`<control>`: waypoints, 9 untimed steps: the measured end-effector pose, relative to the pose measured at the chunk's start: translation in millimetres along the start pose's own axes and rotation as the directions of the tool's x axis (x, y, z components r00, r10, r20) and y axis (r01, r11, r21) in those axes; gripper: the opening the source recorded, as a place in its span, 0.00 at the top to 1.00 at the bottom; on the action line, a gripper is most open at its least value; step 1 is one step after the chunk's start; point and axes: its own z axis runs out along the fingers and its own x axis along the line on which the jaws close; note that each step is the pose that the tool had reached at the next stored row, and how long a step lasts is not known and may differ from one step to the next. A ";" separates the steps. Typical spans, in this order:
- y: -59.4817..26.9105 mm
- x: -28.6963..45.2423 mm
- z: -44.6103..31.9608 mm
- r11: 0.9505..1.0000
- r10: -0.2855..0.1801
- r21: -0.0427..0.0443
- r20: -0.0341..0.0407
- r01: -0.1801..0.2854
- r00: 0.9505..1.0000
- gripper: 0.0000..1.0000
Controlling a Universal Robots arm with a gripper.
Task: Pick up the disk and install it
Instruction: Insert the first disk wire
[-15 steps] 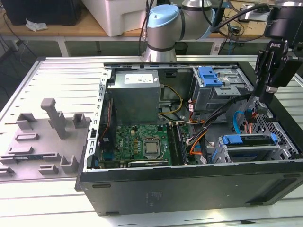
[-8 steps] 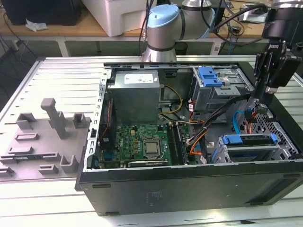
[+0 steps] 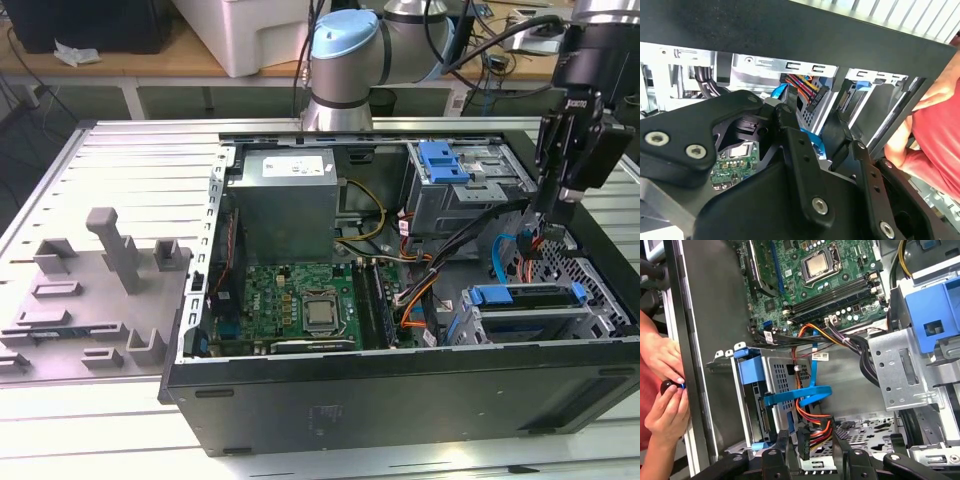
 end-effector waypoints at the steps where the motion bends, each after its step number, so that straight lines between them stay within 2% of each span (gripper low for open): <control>1: -0.2 -0.2 0.6 1.000 0.000 0.000 0.000 0.000 1.000 0.53; 9: -2.6 1.7 4.6 1.000 -0.003 -0.006 -0.002 0.003 1.000 0.53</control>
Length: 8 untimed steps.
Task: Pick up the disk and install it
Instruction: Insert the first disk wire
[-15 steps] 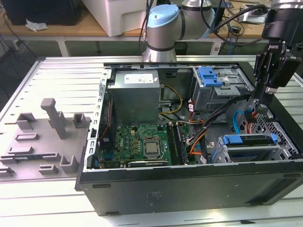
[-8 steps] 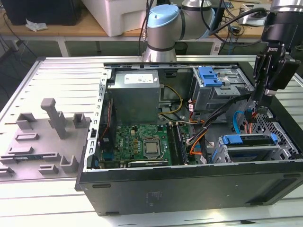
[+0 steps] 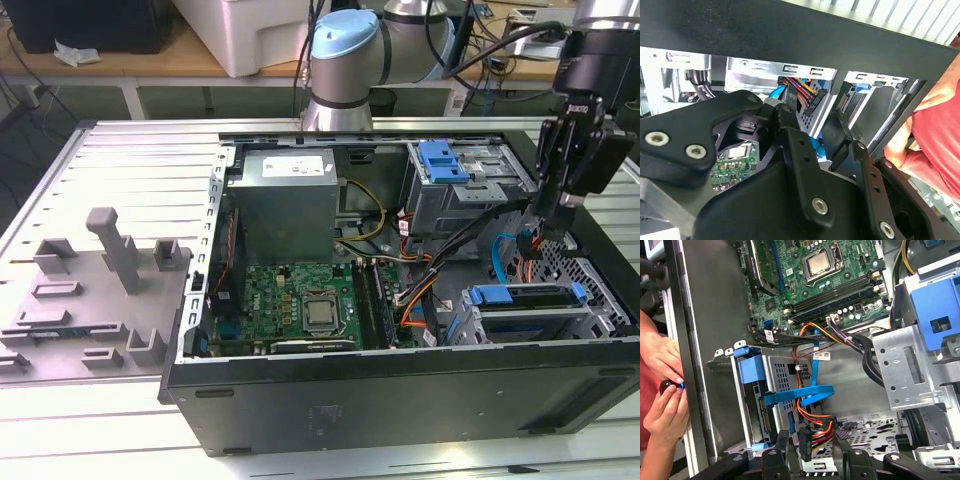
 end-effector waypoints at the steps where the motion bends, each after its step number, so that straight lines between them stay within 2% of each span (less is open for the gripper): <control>1: -0.2 0.4 0.4 1.000 0.000 0.000 0.000 0.000 1.000 0.53; 8: -1.2 3.6 3.2 1.000 -0.001 -0.003 -0.001 0.001 1.000 0.53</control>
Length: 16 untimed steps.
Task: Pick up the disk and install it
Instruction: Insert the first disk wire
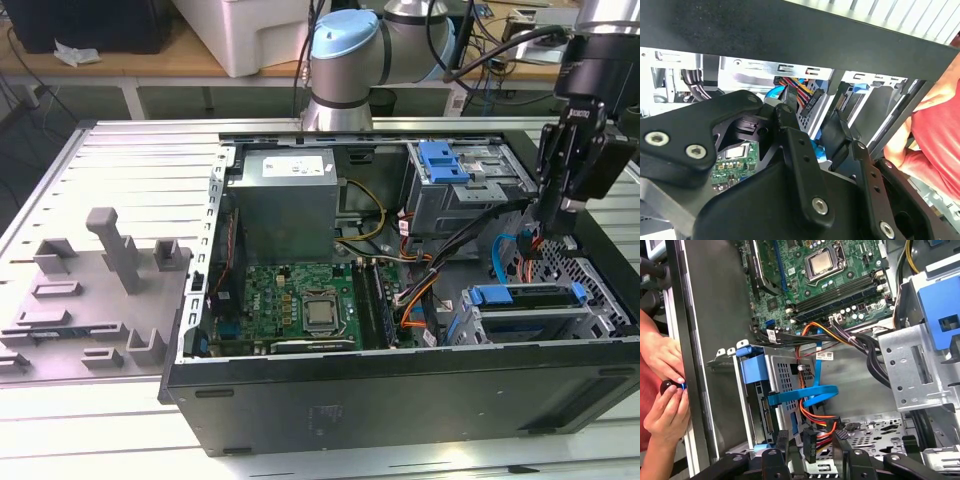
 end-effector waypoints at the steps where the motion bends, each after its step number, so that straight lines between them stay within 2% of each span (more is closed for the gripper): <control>1: -0.2 0.6 0.3 1.000 0.000 0.000 0.000 0.000 1.000 0.53; 16: -2.6 2.2 1.0 1.000 -0.003 -0.006 -0.002 0.003 1.000 0.53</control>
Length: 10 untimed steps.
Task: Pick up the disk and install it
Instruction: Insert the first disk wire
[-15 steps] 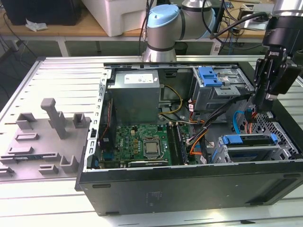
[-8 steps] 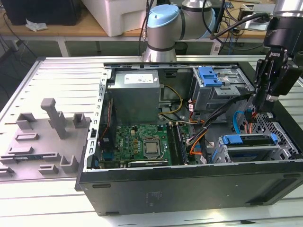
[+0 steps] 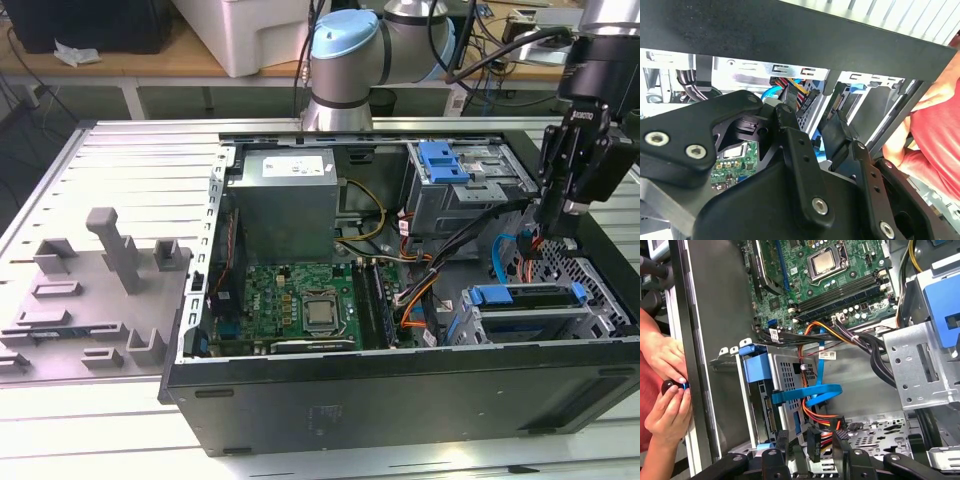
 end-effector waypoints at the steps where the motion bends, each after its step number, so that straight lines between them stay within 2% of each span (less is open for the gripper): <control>1: -0.2 0.1 0.0 1.000 0.000 0.000 0.000 0.000 1.000 0.53; 10: -1.7 3.1 1.5 1.000 0.000 -0.003 -0.001 0.000 1.000 0.53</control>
